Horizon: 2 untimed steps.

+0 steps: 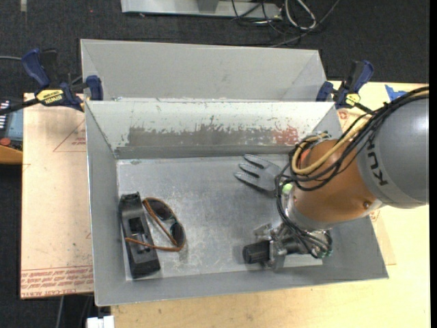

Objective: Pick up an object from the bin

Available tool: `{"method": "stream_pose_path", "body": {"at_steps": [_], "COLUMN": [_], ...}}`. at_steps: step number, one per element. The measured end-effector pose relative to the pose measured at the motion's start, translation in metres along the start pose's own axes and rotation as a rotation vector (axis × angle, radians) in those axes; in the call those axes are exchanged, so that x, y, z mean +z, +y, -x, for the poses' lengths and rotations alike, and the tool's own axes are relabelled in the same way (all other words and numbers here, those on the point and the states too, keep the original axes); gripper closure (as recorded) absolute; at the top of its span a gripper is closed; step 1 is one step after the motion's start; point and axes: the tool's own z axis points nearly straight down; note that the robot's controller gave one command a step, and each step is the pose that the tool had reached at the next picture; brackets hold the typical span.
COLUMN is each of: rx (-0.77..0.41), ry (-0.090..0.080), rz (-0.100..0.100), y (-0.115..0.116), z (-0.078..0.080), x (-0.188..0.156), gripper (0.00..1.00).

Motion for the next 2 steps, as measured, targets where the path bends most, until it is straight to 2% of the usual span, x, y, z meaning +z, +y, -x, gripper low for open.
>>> {"method": "stream_pose_path", "body": {"at_steps": [1,2], "rx": [0.000,0.001], "ry": [0.000,0.009], "rz": [0.000,0.004], "y": [0.000,0.002], "z": [0.000,-0.002], "x": [-0.002,-0.026], "gripper": [1.00,1.00]}}
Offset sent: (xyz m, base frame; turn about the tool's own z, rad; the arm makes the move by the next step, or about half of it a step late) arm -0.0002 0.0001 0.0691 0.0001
